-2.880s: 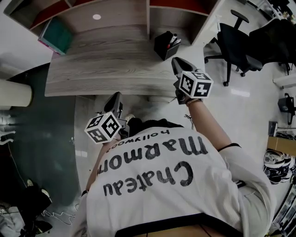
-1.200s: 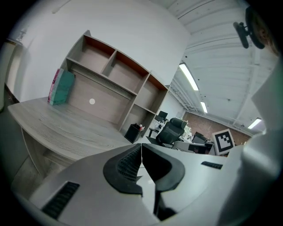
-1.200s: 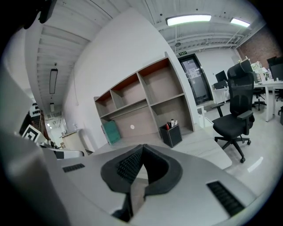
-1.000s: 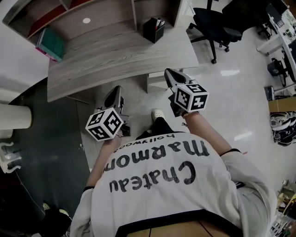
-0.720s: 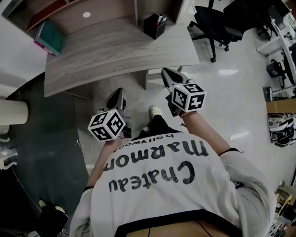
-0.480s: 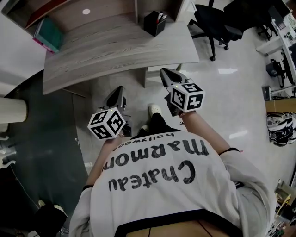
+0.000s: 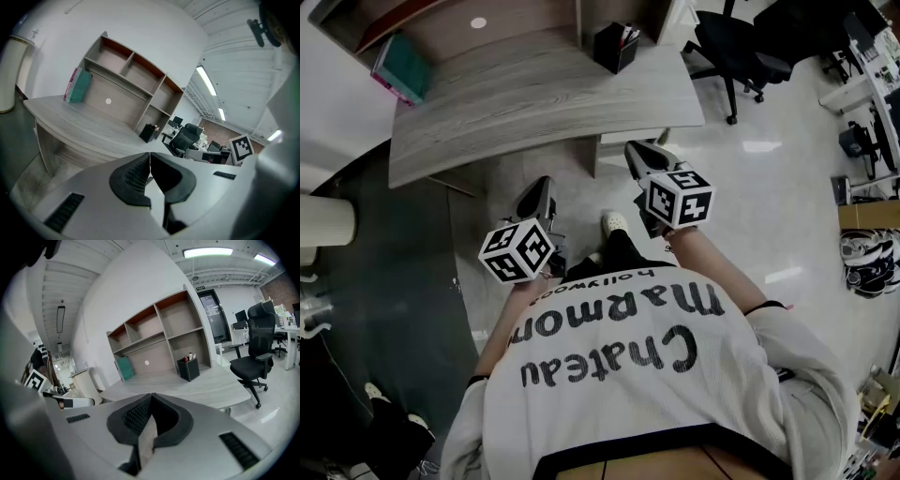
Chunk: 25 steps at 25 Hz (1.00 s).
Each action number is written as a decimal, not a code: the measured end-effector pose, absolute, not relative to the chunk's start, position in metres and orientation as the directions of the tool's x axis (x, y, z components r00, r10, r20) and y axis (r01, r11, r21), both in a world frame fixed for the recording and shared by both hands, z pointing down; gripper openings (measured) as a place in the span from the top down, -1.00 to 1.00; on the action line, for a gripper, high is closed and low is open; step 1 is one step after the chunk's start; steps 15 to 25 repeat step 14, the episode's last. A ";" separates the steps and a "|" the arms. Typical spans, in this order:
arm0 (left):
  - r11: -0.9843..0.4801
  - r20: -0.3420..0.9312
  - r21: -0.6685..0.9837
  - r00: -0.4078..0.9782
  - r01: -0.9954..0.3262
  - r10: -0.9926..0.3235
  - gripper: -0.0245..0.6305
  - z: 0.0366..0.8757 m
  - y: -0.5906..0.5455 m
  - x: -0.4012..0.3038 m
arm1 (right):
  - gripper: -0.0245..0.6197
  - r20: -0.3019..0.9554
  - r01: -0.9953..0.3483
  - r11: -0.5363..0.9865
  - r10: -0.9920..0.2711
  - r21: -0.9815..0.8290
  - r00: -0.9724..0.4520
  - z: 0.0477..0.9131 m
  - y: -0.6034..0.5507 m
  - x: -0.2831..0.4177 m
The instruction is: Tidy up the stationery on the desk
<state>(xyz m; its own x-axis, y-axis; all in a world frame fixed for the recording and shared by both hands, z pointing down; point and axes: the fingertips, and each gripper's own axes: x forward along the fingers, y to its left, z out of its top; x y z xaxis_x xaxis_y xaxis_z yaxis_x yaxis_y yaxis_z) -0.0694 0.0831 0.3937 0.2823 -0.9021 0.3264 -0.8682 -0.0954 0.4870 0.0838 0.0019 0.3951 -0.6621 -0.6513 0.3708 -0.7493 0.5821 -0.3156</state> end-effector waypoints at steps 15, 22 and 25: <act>-0.058 0.324 0.496 0.247 -0.866 -0.913 0.87 0.395 0.090 -0.091 | 0.89 0.379 -0.757 0.570 -0.656 -0.319 -0.653 0.398 -0.001 0.076; -0.058 0.324 0.496 0.247 -0.866 -0.913 0.87 0.395 0.090 -0.091 | 0.89 0.379 -0.757 0.570 -0.656 -0.319 -0.653 0.398 -0.001 0.076; -0.058 0.324 0.496 0.247 -0.866 -0.913 0.87 0.395 0.090 -0.091 | 0.89 0.379 -0.757 0.570 -0.656 -0.319 -0.653 0.398 -0.001 0.076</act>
